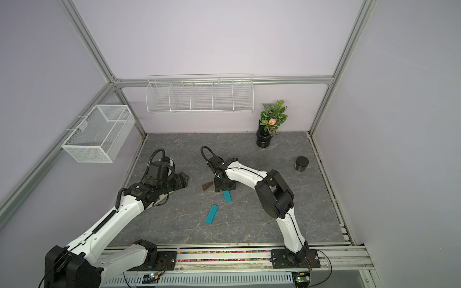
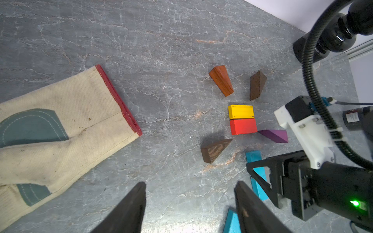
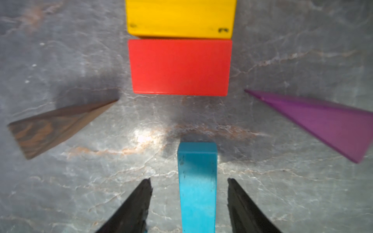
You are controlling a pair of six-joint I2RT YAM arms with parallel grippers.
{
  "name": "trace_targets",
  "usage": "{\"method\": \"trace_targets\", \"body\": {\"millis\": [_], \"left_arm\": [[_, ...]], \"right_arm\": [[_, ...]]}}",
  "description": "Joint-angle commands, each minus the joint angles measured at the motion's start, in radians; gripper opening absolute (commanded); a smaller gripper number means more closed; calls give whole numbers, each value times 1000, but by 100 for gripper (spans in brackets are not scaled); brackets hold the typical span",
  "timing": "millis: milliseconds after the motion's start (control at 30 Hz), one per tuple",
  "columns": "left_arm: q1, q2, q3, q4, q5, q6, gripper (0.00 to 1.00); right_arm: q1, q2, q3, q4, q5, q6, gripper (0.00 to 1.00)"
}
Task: Assemble a small pinwheel with building blocks
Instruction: Assemble the building block at the center of the board.
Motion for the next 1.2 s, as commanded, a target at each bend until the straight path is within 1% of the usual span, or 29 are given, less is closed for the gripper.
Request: {"method": "trace_targets", "body": {"millis": [0, 100, 233, 333, 500, 633, 800, 1167], "left_arm": [[7, -11, -6, -21, 3, 0, 72], [9, -14, -7, -22, 0, 0, 72], [9, -10, -8, -21, 1, 1, 72], [8, -9, -6, -21, 1, 1, 72], [10, -10, -9, -24, 0, 1, 72], [11, -16, -16, -23, 1, 0, 72], [10, -16, -19, -22, 1, 1, 72], [12, -14, -26, -21, 2, 5, 72]], "right_arm": [[6, 28, 10, -32, 14, 13, 58], [6, 35, 8, -34, 16, 16, 55], [6, 43, 18, -32, 13, 20, 45], [6, 53, 50, -42, 13, 21, 41], [0, 82, 104, -74, 10, 33, 38], [-7, 95, 121, -82, 7, 56, 33], [-14, 114, 150, -98, 13, 61, 31], [-31, 144, 204, -113, 8, 61, 31]]}}
